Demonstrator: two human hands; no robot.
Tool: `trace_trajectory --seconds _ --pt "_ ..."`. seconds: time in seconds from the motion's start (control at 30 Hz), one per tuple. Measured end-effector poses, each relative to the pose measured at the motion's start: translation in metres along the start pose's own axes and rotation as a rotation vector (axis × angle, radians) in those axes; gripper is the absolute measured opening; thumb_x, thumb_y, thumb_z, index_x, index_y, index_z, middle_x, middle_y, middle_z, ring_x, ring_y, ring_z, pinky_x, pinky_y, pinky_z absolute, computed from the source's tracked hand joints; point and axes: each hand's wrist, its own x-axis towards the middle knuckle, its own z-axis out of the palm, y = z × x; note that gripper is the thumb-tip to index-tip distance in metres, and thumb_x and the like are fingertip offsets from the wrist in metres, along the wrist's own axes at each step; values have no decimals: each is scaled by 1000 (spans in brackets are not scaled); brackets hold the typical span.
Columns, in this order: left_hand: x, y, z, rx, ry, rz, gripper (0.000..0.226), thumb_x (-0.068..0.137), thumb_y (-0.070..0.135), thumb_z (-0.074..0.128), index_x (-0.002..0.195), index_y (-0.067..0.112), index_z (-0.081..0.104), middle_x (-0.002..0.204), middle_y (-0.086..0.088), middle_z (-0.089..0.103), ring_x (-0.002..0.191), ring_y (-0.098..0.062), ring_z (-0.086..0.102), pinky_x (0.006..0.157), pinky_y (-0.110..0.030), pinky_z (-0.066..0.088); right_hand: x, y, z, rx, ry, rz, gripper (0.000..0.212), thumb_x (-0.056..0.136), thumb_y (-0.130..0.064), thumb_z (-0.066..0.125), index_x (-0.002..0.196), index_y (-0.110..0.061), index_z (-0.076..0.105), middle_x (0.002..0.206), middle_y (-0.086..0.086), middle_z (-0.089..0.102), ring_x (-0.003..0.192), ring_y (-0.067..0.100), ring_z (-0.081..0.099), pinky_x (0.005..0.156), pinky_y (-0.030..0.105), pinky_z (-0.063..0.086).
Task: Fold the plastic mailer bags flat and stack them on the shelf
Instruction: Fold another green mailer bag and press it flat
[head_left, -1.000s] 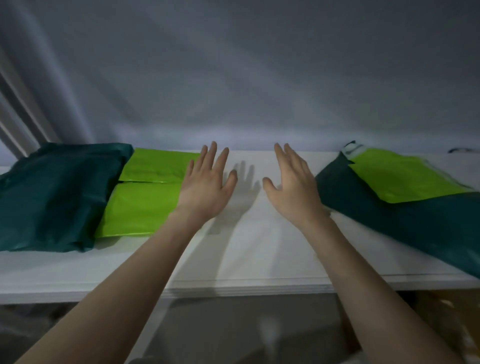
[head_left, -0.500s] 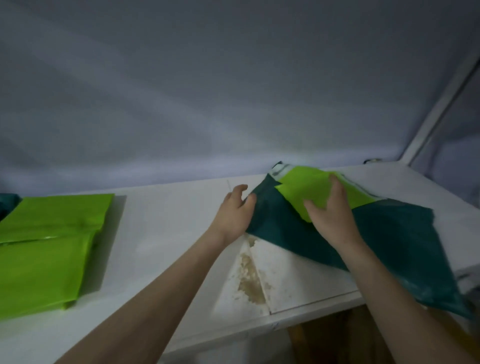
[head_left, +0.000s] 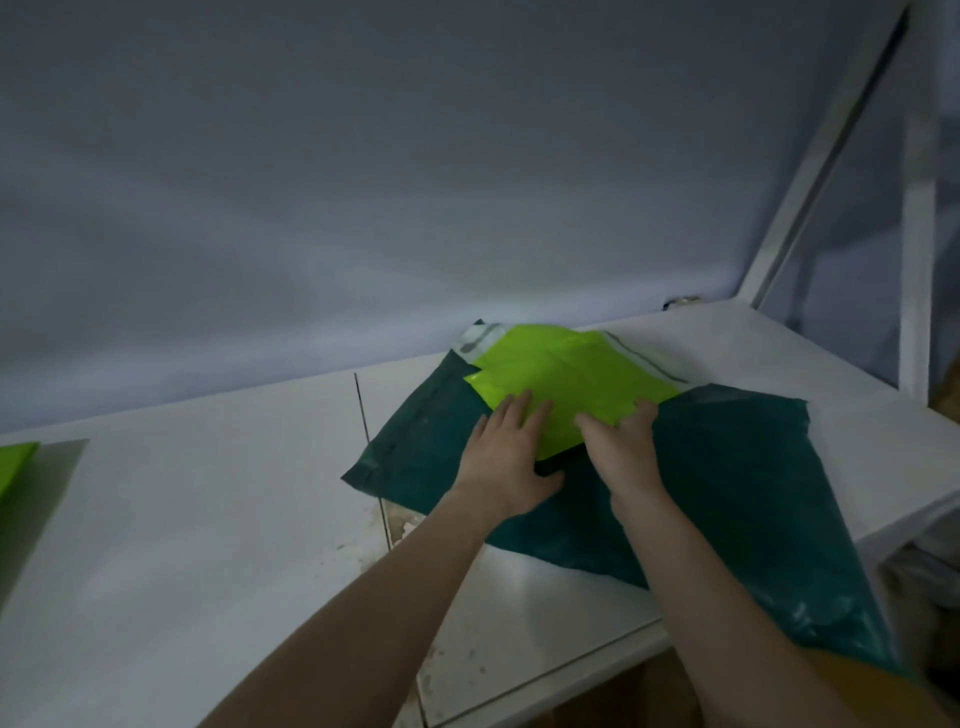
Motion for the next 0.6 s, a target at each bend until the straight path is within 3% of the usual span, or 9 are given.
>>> trace_trajectory --seconds 0.2,0.3,0.4,0.5,0.6 --pt "11 5 15 59 33 -61 57 95 32 44 147 26 22 156 0 17 140 -23 19 107 -45 30 13 4 1 141 61 18 48 80 0 55 119 -14 31 119 10 48 104 25 50 83 32 43" --pt "10 6 13 79 108 -75 44 99 29 34 143 27 32 151 1 29 134 -23 28 101 -43 36 15 8 4 210 -22 100 36 82 -8 54 113 -12 35 114 11 56 104 26 57 93 38 48" --pt "4 12 6 114 165 -54 42 100 30 31 141 26 36 146 0 38 128 -26 36 95 -40 37 10 5 9 215 -120 167 16 88 -19 53 103 -14 56 113 14 63 104 30 61 92 43 48" --pt "-11 22 -3 173 175 32 43 99 34 26 138 22 40 141 -2 44 118 -30 44 89 -39 36 0 -4 12 287 -175 215 29 92 -29 52 115 -12 54 110 11 62 97 26 61 71 34 52" --pt "-33 30 -16 224 209 129 58 88 41 16 117 17 60 119 -6 62 91 -31 57 70 -36 41 -12 -15 13 332 -135 170 31 90 -26 57 117 -10 54 109 5 64 96 21 61 74 30 49"
